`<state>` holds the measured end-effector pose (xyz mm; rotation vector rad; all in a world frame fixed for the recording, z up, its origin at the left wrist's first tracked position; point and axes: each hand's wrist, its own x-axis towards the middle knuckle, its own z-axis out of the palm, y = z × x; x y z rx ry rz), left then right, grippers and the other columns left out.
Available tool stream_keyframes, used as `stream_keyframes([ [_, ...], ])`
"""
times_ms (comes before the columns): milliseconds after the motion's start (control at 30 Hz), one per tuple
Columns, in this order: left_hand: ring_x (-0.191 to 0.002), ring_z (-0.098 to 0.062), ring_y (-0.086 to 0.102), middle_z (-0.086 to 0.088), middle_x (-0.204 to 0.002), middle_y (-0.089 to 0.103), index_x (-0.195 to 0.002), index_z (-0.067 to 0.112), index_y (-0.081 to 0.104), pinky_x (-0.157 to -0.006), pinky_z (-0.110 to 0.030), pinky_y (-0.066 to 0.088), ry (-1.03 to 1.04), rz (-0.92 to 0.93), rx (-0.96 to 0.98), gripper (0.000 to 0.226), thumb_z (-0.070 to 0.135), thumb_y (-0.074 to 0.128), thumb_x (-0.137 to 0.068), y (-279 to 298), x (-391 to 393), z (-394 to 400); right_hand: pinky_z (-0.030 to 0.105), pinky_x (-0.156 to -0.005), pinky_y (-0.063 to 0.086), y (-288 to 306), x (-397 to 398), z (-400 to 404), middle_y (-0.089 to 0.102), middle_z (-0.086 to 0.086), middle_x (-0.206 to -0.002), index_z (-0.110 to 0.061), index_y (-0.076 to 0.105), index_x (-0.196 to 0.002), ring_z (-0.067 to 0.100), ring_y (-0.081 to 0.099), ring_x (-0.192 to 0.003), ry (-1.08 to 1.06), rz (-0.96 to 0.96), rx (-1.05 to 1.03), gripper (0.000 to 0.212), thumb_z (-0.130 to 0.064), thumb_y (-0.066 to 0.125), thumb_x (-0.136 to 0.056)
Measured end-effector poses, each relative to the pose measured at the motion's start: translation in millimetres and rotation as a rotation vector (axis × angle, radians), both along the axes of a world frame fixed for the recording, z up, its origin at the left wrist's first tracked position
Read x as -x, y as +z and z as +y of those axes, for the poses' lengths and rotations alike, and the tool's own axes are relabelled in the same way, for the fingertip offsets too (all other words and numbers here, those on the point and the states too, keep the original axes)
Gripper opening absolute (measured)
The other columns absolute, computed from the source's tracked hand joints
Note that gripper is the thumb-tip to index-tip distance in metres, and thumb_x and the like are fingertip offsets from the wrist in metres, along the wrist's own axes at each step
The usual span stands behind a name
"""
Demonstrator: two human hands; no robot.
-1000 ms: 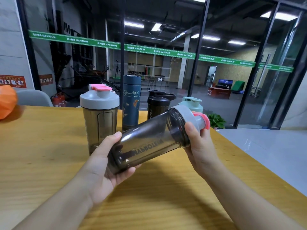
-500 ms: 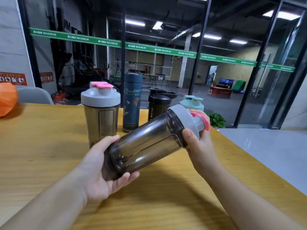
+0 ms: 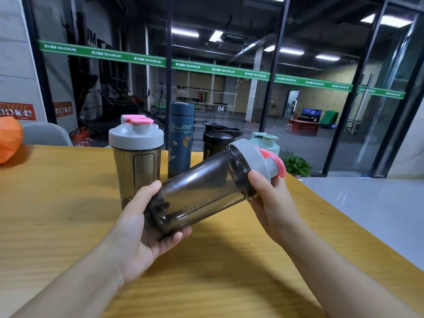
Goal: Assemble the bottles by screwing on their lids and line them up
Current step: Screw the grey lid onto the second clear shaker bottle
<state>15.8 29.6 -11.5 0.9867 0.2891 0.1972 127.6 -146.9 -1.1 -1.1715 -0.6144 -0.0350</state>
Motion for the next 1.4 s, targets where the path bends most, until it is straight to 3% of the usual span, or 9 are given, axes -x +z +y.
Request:
stream_keyframes([
  [133,-0.077,-0.041,0.068,-0.022,-0.091,0.073,-0.099,0.009,0.067,-0.048,-0.030,0.056,-0.029,-0.105,0.048,0.046,0.043,0.062,-0.069,-1.4,1.6,-8.5,0.032,-0.084,0.056,3.2,8.6,6.3,0.067,0.008,-0.113,-0.009,0.044,-0.135,0.019,0.066,-0.103,0.190,0.165,-0.142,0.114,-0.052,0.090,-0.040],
  [333,-0.085,-0.042,0.071,-0.018,-0.089,0.075,-0.086,0.020,0.077,-0.075,-0.047,0.054,-0.114,-0.081,-0.023,0.041,0.054,0.054,-0.079,-8.9,-5.0,-22.9,0.037,-0.080,0.056,-2.1,29.5,19.8,0.070,0.007,-0.110,-0.030,0.067,-0.104,0.024,0.066,-0.105,0.228,0.114,0.042,0.060,-0.046,0.087,-0.050],
  [467,-0.100,-0.024,0.068,-0.005,-0.112,0.069,-0.116,0.019,0.060,-0.089,-0.043,0.051,-0.056,-0.074,-0.309,0.059,0.052,0.068,-0.068,-9.7,-6.2,-16.1,0.030,-0.075,0.055,10.7,17.6,2.0,0.072,0.001,-0.105,-0.022,0.057,-0.114,0.019,0.068,-0.099,0.083,0.033,0.136,0.064,-0.040,0.075,-0.055],
  [533,-0.107,-0.014,0.063,0.006,-0.119,0.061,-0.126,0.028,0.049,-0.090,-0.036,0.051,0.036,-0.112,-0.453,0.077,0.058,0.079,-0.061,-7.4,-5.1,-11.7,0.035,-0.087,0.054,12.7,12.3,-6.8,0.070,-0.005,-0.109,-0.027,0.054,-0.117,0.013,0.066,-0.103,-0.036,-0.057,0.320,0.072,-0.044,0.076,-0.051],
  [700,-0.106,0.004,0.059,0.018,-0.124,0.053,-0.127,0.040,0.037,-0.087,-0.027,0.050,0.089,-0.285,-0.600,0.122,0.078,0.077,-0.018,-3.0,-3.4,-2.1,0.026,-0.092,0.049,14.2,14.9,-11.0,0.065,-0.016,-0.117,-0.034,0.047,-0.129,-0.002,0.061,-0.107,-0.098,-0.240,0.578,0.084,-0.050,0.079,-0.053],
  [800,-0.115,0.000,0.056,0.016,-0.132,0.051,-0.130,0.040,0.032,-0.086,-0.024,0.047,0.102,-0.343,-0.653,0.129,0.081,0.074,-0.015,-4.4,-3.8,0.4,0.016,-0.089,0.045,10.9,18.1,-8.9,0.062,-0.022,-0.116,-0.039,0.043,-0.129,-0.009,0.057,-0.108,-0.107,-0.305,0.656,0.085,-0.046,0.083,-0.055],
  [967,-0.123,-0.009,0.053,0.007,-0.138,0.053,-0.146,0.028,0.029,-0.105,-0.044,0.042,0.084,-0.364,-0.671,0.148,0.078,0.079,-0.016,-5.5,-3.8,2.8,0.011,-0.078,0.045,6.8,26.1,-4.1,0.055,-0.021,-0.106,-0.046,0.031,-0.119,-0.007,0.056,-0.100,-0.165,-0.360,0.848,0.086,-0.056,0.082,-0.050],
  [1267,-0.101,-0.020,0.068,-0.009,-0.113,0.071,-0.126,0.027,0.057,-0.076,-0.021,0.054,0.054,-0.490,-0.552,0.099,0.057,0.089,-0.037,-3.3,-8.3,0.9,0.019,-0.091,0.042,4.8,40.9,3.9,0.045,-0.022,-0.127,-0.042,0.026,-0.134,-0.006,0.043,-0.116,-0.264,-0.635,1.067,0.097,-0.065,0.077,-0.055],
  [1400,-0.104,-0.025,0.067,-0.010,-0.112,0.071,-0.126,0.031,0.056,-0.085,-0.030,0.056,0.015,-0.472,-0.547,0.087,0.040,0.088,-0.045,-9.2,-11.0,1.4,0.016,-0.091,0.037,5.0,41.2,3.5,0.040,-0.025,-0.126,-0.038,0.024,-0.139,-0.007,0.040,-0.115,-0.259,-0.668,1.111,0.101,-0.067,0.074,-0.056],
])
